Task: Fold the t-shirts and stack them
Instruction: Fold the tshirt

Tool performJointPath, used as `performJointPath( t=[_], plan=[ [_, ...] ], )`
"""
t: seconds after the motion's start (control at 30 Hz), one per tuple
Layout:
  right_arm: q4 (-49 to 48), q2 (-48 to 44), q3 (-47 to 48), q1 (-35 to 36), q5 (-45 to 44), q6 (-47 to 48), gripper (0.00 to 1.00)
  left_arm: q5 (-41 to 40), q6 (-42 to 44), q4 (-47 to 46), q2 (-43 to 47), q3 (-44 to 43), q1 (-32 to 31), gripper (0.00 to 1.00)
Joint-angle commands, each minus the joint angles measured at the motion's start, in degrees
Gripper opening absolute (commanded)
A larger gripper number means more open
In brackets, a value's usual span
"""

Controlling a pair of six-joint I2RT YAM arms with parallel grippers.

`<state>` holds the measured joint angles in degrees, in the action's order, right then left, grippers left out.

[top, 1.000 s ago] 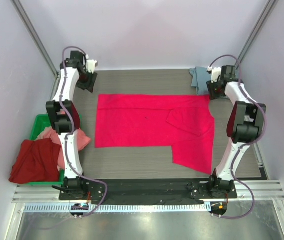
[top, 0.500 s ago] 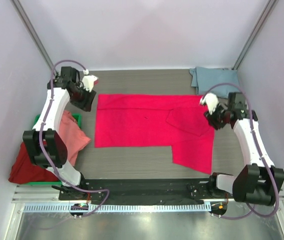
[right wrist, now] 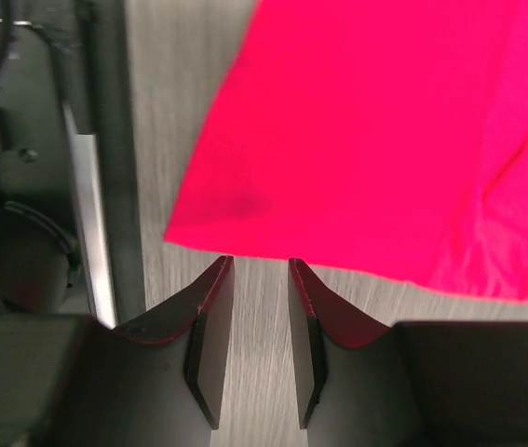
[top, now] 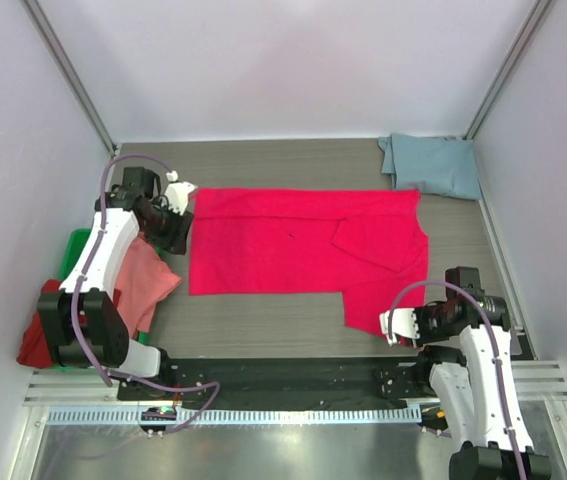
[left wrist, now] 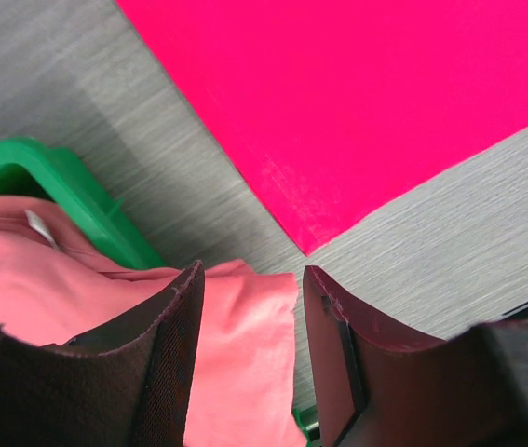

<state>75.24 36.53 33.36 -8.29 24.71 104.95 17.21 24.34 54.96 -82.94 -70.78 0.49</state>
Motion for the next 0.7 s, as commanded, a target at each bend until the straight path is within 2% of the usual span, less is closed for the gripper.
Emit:
performJointPath(
  t=[0.0,0.2,0.23,0.37,0.57,0.67],
  plan=[
    [7.9,2.7,-0.1,0.6,3.8,12.3,0.35,1.4,-1.5,-3.6,1.7,2.0,0.0,0.48],
    [-1.2,9.7,-1.2,1.3,0.5,10.8,0.32,1.0,-3.3,-4.9,0.1,2.1,0.0,0.48],
    [-0.9,14.1,-0.4,1.3,0.9,10.8,0.32,0.9,-3.3,-5.0,-0.3,2.1,0.0,0.48],
    [1.6,21.5,1.1,1.3,0.0,15.7,0.33,-0.5,-2.5,-5.0,-3.4,0.8,0.0,0.48],
    [-0.3,25.9,-0.8,1.3,-4.8,23.1,0.33,-1.7,-1.7,-4.4,-7.7,-3.0,0.0,0.48],
    [-2.5,28.5,-0.7,1.3,-6.1,23.5,0.34,-1.7,-1.3,-4.1,-9.8,-5.4,-0.1,0.47]
  ],
)
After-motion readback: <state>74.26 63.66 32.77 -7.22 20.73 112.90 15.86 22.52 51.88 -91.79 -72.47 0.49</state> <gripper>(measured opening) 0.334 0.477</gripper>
